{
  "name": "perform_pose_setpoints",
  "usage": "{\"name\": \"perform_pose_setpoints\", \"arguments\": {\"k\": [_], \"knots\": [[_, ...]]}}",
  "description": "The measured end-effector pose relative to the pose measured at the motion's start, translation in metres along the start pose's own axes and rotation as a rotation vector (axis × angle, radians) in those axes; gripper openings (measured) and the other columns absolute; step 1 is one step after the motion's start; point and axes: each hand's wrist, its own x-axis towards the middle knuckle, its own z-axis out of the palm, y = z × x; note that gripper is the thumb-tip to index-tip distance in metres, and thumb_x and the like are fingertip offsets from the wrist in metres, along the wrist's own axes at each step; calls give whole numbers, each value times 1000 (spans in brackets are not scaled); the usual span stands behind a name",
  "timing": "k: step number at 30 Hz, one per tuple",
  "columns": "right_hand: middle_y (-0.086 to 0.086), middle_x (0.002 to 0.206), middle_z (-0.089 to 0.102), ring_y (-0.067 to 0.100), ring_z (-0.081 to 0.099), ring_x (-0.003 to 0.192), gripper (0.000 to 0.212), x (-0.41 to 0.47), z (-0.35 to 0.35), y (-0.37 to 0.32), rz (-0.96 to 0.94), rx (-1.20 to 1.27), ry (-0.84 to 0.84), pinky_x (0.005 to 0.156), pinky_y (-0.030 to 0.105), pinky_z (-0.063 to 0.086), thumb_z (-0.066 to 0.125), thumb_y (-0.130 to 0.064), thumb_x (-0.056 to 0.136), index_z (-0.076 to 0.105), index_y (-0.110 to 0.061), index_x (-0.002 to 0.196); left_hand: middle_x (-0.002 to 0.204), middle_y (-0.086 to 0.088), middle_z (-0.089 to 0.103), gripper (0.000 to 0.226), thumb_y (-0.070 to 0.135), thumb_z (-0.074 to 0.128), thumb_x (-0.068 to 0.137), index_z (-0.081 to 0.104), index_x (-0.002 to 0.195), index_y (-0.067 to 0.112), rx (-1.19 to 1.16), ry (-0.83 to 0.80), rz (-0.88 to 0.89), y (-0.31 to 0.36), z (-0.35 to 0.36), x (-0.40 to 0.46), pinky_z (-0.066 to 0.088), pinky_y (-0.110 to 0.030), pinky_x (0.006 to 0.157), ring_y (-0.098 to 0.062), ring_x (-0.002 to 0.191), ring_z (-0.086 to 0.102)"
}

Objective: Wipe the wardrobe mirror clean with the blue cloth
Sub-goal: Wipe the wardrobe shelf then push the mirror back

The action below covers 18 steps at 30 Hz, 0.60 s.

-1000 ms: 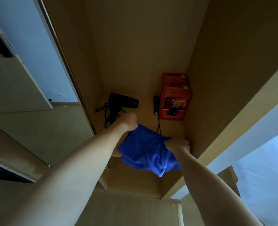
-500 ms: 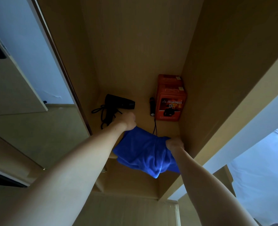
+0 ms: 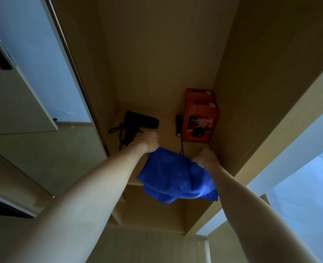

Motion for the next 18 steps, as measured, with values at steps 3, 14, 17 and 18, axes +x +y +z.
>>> {"name": "perform_pose_setpoints", "arguments": {"k": [3,14,17,18], "knots": [[16,110,64,33,61,103,20,4,0,3,6,39,-13,84,39,51,61,-3,91,59,-9,110,90,-12,64,23,5,44,86,66,88,6,11,9,3,0,-2,-2,45,-36,65,-29,81,62],[18,143,43,34,52,123,69,-1,9,30,109,-645,81,86,40,48,50,-28,97,15,-7,153,105,-15,67,29,7,42,91,69,102,5,-1,23,-21,-3,-4,-10,51,-41,74,-32,94,65],[17,138,35,32,45,118,61,-6,12,5,20,-926,167,84,38,47,57,-31,91,33,-13,143,108,-15,67,30,6,42,91,69,105,6,-8,18,-21,-2,-3,-12,54,-43,79,-32,96,64],[15,136,38,31,44,117,54,-5,15,-2,-82,-941,208,89,37,45,58,-31,89,41,-13,137,108,-14,67,30,6,42,91,69,105,7,-12,18,-25,-2,-3,-13,55,-44,83,-32,98,64]]}}
